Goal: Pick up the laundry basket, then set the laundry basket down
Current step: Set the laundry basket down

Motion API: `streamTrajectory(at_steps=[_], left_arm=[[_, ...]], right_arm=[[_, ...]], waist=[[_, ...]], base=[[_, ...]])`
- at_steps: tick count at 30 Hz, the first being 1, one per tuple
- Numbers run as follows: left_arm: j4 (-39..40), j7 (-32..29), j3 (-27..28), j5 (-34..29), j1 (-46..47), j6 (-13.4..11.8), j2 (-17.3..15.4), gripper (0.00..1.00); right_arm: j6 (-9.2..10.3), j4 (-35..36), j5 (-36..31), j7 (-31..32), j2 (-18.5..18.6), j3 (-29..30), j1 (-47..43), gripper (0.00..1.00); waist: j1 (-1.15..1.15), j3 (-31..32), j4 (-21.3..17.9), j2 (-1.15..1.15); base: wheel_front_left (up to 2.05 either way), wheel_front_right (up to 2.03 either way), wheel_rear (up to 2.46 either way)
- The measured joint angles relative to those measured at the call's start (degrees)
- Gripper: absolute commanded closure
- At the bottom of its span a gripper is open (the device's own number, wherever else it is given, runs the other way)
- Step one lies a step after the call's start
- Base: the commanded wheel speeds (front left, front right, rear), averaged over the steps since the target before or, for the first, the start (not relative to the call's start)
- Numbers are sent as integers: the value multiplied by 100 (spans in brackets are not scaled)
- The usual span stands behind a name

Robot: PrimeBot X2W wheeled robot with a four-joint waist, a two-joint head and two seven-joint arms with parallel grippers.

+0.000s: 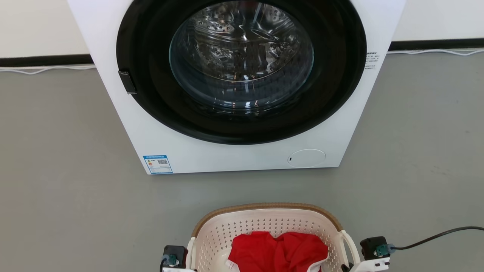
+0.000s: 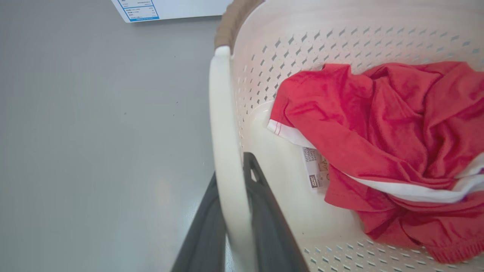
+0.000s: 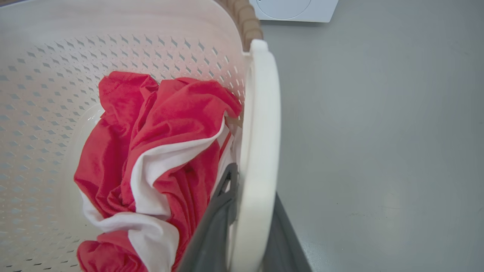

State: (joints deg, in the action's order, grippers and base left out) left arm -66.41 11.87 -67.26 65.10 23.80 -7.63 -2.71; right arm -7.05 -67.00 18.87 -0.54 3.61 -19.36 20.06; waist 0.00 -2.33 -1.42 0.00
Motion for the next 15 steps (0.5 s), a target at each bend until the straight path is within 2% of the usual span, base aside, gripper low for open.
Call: streamTrajectory(at_steps=[15], left_arm=[[-52,83,-63,48,468,0,-4,100]], right_arm=[[1,-42,22,-215,2,32,442,100]], waist=[[0,-503,42,0]], base=[[0,0,0]])
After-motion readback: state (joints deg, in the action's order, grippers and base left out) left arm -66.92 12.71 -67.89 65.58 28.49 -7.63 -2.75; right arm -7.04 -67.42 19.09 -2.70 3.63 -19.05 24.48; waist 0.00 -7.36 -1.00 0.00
